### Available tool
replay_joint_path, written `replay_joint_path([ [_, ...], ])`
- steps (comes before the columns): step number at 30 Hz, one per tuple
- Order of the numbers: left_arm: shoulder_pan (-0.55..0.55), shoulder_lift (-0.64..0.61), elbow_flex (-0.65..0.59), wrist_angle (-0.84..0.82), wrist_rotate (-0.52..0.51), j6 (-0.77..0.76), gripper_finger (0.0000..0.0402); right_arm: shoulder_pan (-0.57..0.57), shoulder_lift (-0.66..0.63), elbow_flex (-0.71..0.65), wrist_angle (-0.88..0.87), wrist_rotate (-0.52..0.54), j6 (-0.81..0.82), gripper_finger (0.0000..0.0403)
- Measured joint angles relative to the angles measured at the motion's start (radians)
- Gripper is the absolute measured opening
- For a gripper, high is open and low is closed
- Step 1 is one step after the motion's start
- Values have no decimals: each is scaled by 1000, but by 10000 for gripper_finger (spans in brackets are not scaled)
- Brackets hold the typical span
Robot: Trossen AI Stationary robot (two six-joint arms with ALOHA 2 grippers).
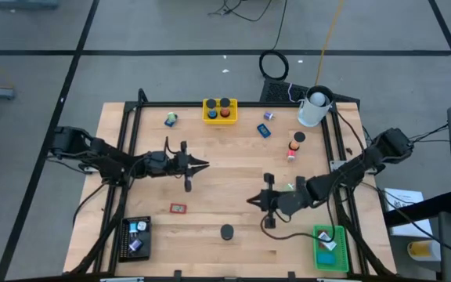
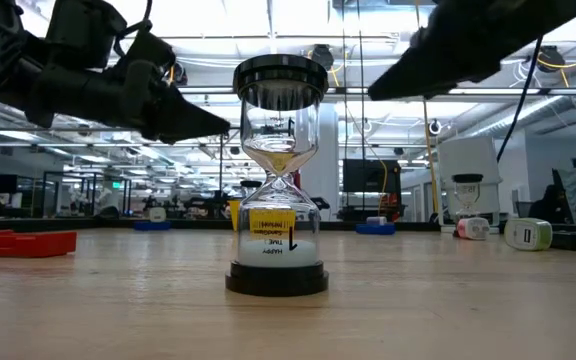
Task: Pick & Place Office items
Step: Put the orange hour glass into the yellow bin
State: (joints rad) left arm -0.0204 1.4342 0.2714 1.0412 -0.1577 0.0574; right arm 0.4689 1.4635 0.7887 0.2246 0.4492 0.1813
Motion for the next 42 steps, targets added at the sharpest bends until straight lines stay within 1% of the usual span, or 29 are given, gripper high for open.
replay_joint_path([
  [2,0,0,-13,1,0,0,46,-17,0,0,9,16,0,15],
  [6,-4,0,-44,7,0,-3,46,-39,0,0,-7,105,14,37],
  [12,-48,0,-96,3,11,-27,46,-50,0,0,-62,106,43,79],
  [14,-60,0,-103,0,21,-27,46,-50,-22,0,-132,130,62,95],
  [19,-74,0,-102,19,22,-29,46,-57,-120,0,-320,283,196,142],
  [21,-74,0,-102,18,22,-29,46,-58,-156,0,-360,328,223,163],
  [24,-74,0,-102,18,22,-29,47,-57,-199,0,-409,360,280,198],
  [28,-74,0,-102,18,22,-34,47,-57,-220,1,-477,349,357,245],
  [31,-74,0,-101,15,22,-35,47,-57,-227,1,-564,274,404,272],
  [33,-74,0,-101,8,22,-37,47,-57,-227,1,-620,251,436,285],
  [38,-74,1,-101,9,20,-37,46,-57,-227,1,-729,225,475,294],
  [42,-74,1,-101,9,-32,-39,46,-58,-227,1,-786,225,550,295],
])
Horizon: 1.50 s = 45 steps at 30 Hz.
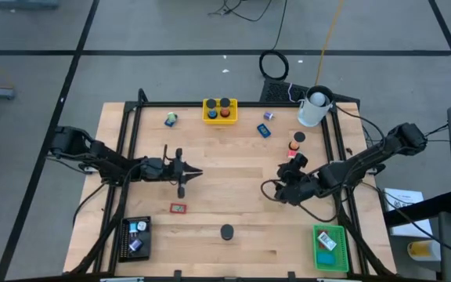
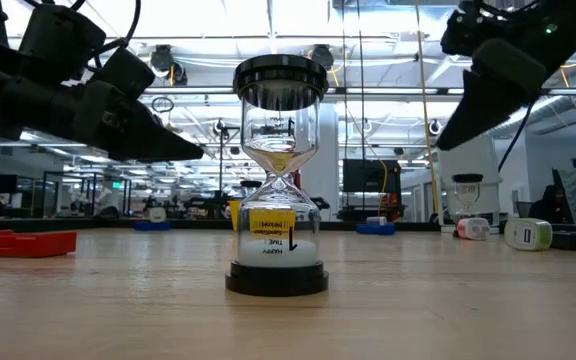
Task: Pick & Place Office items
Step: Put the orange hour glass into the yellow bin
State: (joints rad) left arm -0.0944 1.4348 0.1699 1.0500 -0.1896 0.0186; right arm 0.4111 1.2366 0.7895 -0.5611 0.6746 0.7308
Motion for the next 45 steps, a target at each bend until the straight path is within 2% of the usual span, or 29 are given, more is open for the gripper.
replay_joint_path([
  [4,0,0,0,-1,-48,-7,47,-18,0,0,-61,-2,103,295],
  [9,0,0,0,-5,-48,-9,47,-65,-21,6,-86,-1,127,301],
  [12,0,0,0,-6,-48,-9,47,-104,-43,40,-160,0,148,314],
  [19,0,0,1,-15,-48,-9,46,-260,-93,81,-413,8,219,354],
  [24,0,0,1,-32,-48,-9,46,-385,-115,81,-507,8,262,365],
  [30,0,0,1,-32,-48,-9,47,-512,-116,76,-499,3,247,365],
  [34,0,0,1,-33,-47,-9,46,-601,-128,34,-457,-52,187,365],
  [45,0,0,1,-37,-47,-5,46,-752,-246,-156,-111,-185,-35,364],
])
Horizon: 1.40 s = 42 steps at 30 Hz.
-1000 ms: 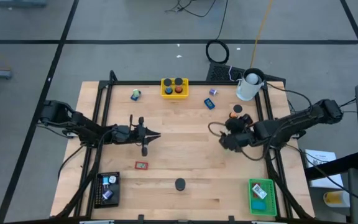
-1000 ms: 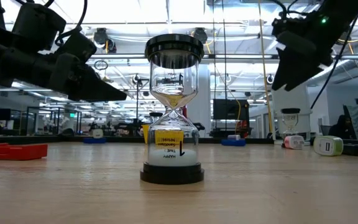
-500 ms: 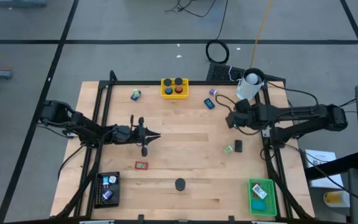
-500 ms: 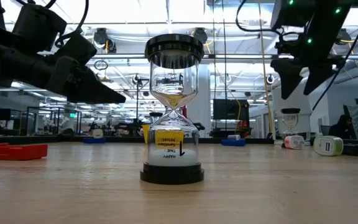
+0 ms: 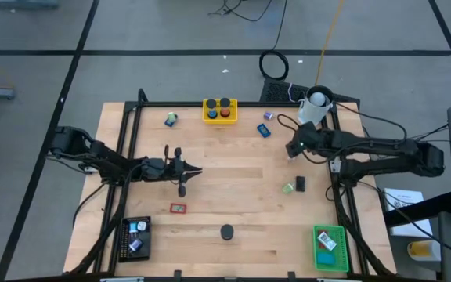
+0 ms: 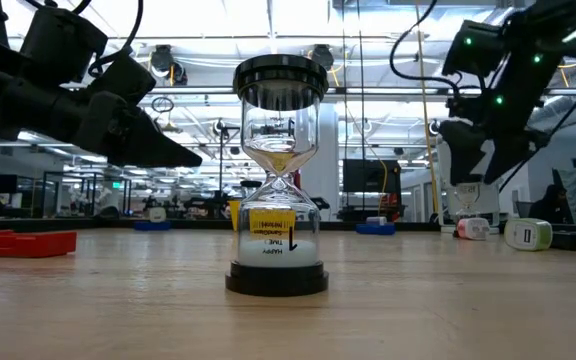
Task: Pick & Place Office items
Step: Put the orange hour glass into the yellow bin
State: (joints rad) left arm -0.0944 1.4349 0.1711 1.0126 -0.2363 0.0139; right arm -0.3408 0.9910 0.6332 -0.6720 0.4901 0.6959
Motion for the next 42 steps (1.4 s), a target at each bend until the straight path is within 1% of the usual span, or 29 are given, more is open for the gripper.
replay_joint_path([
  [6,0,0,0,0,0,-1,46,-35,-14,-97,102,2,-43,363],
  [9,0,0,0,1,0,-1,47,-39,-13,-126,158,1,-58,350],
  [15,0,0,0,1,0,-1,46,-39,-14,-134,214,3,-80,287],
  [22,0,0,0,1,0,-5,46,-38,-14,-134,220,4,-86,206],
  [27,0,0,0,1,0,-9,47,-38,-20,-134,219,5,-96,165],
  [31,0,0,0,3,0,-10,47,-38,-44,-134,219,4,-116,160],
  [36,0,0,0,6,0,-9,46,-38,-105,-134,235,-14,-117,172],
  [39,0,0,0,14,0,2,47,-37,-118,-134,294,-52,-130,166],
  [42,0,0,0,18,0,3,47,-33,-108,-134,390,-83,-159,162],
])
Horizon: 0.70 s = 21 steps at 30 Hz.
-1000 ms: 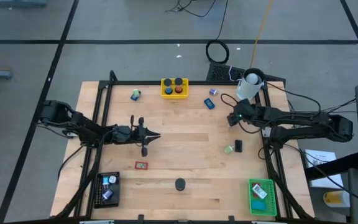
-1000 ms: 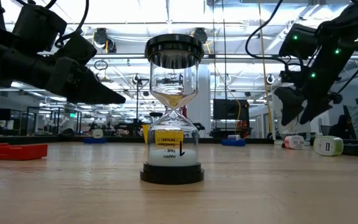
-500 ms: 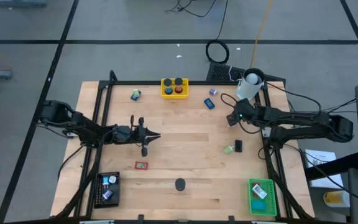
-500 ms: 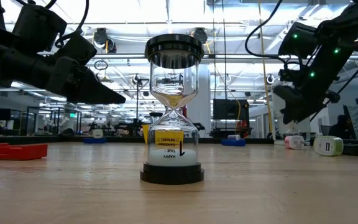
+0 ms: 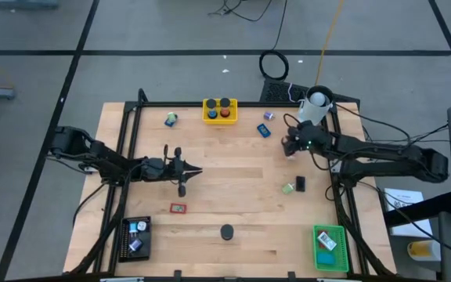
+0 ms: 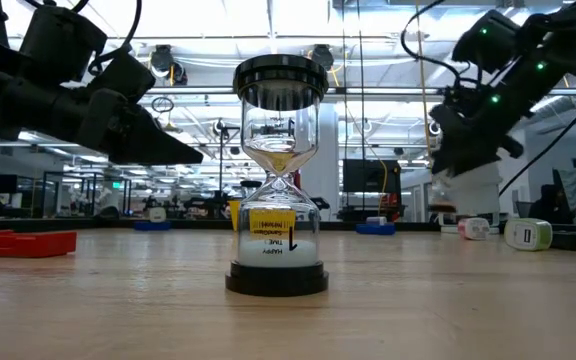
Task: Pick & Place Office items
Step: Put the orange hour glass into the yellow bin
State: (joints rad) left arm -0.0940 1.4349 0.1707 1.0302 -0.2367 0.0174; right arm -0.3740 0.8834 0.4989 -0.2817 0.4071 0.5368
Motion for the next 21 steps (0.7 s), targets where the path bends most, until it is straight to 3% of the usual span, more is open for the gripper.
replay_joint_path([
  [9,0,0,0,1,0,3,46,51,148,123,118,-16,-61,165],
  [16,0,0,0,0,0,3,46,119,386,186,343,-28,-120,165],
  [21,0,0,0,0,0,3,47,119,581,304,389,-82,-172,166],
])
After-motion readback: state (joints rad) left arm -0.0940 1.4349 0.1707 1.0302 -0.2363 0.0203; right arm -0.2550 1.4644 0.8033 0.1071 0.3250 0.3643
